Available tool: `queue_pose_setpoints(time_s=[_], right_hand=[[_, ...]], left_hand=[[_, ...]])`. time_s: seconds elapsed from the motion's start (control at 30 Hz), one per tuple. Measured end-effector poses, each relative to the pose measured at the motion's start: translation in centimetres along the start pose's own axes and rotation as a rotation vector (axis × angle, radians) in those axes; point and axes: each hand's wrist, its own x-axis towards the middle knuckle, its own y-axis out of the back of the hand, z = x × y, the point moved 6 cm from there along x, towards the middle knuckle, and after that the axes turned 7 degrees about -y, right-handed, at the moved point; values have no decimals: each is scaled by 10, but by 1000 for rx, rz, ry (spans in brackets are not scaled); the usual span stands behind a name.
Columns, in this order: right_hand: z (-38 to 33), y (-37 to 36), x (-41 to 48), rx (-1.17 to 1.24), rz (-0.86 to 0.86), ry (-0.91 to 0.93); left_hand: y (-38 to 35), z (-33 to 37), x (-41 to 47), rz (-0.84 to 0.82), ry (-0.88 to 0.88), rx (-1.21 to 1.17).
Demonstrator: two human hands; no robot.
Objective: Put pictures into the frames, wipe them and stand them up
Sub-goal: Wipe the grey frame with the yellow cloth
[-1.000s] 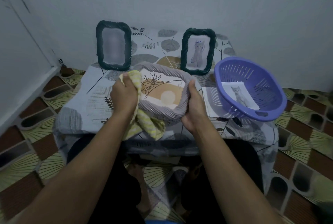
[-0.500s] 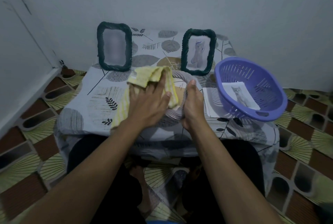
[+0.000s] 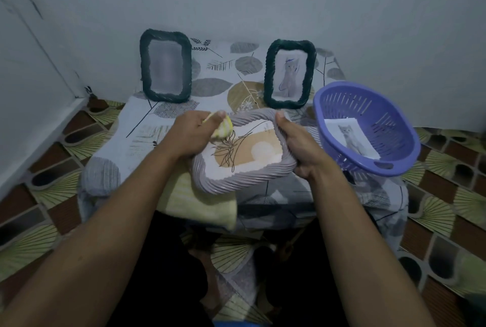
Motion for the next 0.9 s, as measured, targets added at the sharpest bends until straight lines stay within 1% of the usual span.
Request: queue_pose_setpoints(time_s=[0.07, 0.13, 0.27, 0.33, 0.37, 0.43, 0.5, 0.53, 0.63, 0.7, 0.77, 0.83, 0.9], right_hand=[[2, 1, 4, 31, 18, -79], [4, 0, 7, 124, 27, -124], [6, -1, 14, 367, 19, -83], [10, -9, 17, 407, 33, -39], [12, -14, 19, 432, 52, -6], [16, -19, 22, 473, 148, 36], [17, -18, 19, 416, 253, 63], [17, -18, 18, 360, 271, 75], [25, -28, 15, 117, 268, 98], [33, -38, 10, 25, 234, 91], [39, -44, 9, -26, 224, 76], [38, -46, 8, -41, 222, 96], [32, -49, 6, -21, 219, 111]], left_hand=[[-5, -8, -5, 50, 113, -16], [-12, -16, -12, 87, 238, -15], [-17, -26, -23, 253, 467, -49], [-22, -25, -26, 287, 499, -72], [-26, -21, -28, 274, 494, -93], [-34, -13, -31, 206, 459, -107], [-40, -5, -34, 136, 395, -49], [-40, -1, -34, 123, 363, -5], [-31, 8, -28, 175, 297, 122], [-23, 12, -19, 220, 260, 179], [-17, 19, -10, 231, 182, 250], [-18, 26, -5, 189, 94, 346], [-25, 35, -4, 110, -5, 431]])
